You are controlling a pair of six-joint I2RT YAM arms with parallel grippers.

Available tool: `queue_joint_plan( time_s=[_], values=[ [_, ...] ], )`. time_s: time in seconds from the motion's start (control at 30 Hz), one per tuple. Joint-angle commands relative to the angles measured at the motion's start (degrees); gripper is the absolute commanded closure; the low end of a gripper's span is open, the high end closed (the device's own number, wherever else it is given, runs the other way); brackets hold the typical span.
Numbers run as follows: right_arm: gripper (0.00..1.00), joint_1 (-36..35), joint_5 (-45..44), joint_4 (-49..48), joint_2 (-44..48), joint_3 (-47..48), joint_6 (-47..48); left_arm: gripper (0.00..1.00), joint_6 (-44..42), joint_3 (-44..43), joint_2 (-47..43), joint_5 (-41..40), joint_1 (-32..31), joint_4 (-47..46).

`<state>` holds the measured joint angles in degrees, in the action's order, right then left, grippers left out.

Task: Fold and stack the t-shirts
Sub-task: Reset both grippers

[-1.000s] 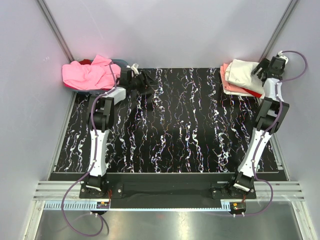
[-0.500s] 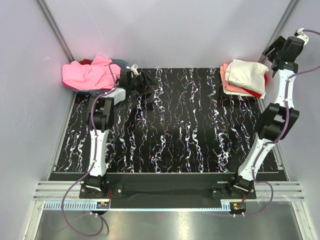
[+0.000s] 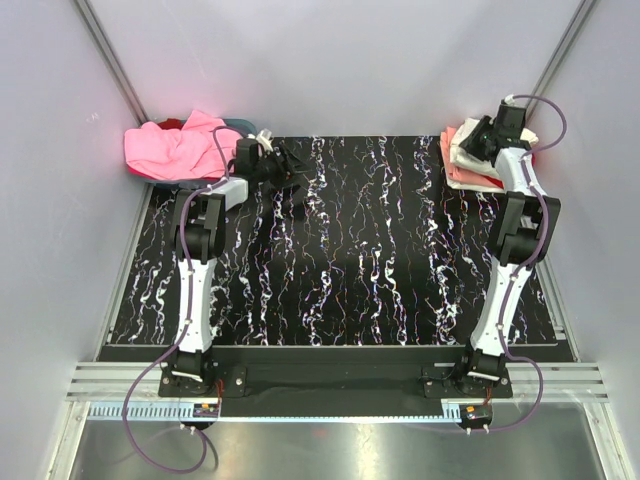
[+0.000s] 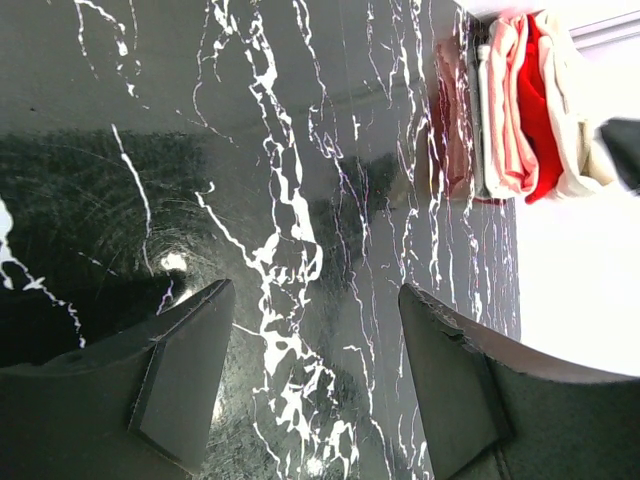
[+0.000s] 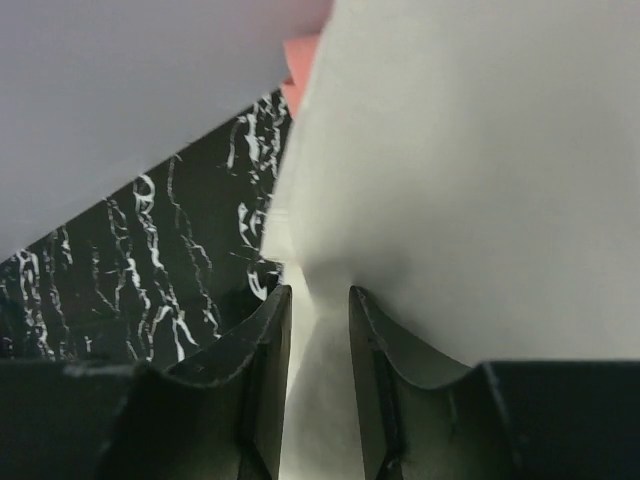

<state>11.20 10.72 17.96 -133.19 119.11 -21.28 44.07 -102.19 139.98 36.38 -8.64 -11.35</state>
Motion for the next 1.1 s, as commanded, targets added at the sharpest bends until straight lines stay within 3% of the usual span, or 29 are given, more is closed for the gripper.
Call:
queue_joint_plan(
  time_s=[0.0, 0.37, 0.53, 0.63, 0.8, 0.9, 1.07],
  values=[
    [0.64, 0.9, 0.5, -2.0, 1.1, -2.9, 0.4, 0.28, 0.6, 0.7, -4.0, 1.7, 0.6, -4.0],
    [0.64, 0.9, 2.6, 0.0, 4.9, -2.4, 0.6, 0.28, 0.8, 1.5, -4.5, 2.0, 0.6, -4.6],
    [0.33, 0.9, 3.2, 5.7, 15.1, -0.4, -0.9, 0.29, -4.4, 4.5, -12.0, -0.2, -0.4, 1.4],
    [0.24, 0.6, 4.1, 3.9, 25.8, -7.5, -3.7, 0.28, -8.2, 8.9, -18.7, -3.2, -2.0, 5.7],
    [0.22, -5.4, 6.6, -7.3, 43.9, -31.5, -7.3, 0.28, -7.7, 21.3, -34.7, -7.1, -3.0, 10.2],
    [0.20, -15.3, 6.1, -14.0, 55.8, -45.5, -7.5, 0.28, -9.4, 26.9, -44.7, -11.5, -3.0, 19.3],
    [0.20, -30.7, 3.4, -17.4, 61.1, -63.6, -13.2, 0.28, -15.7, 30.9, -57.9, -19.8, -3.1, 34.1]
  ],
)
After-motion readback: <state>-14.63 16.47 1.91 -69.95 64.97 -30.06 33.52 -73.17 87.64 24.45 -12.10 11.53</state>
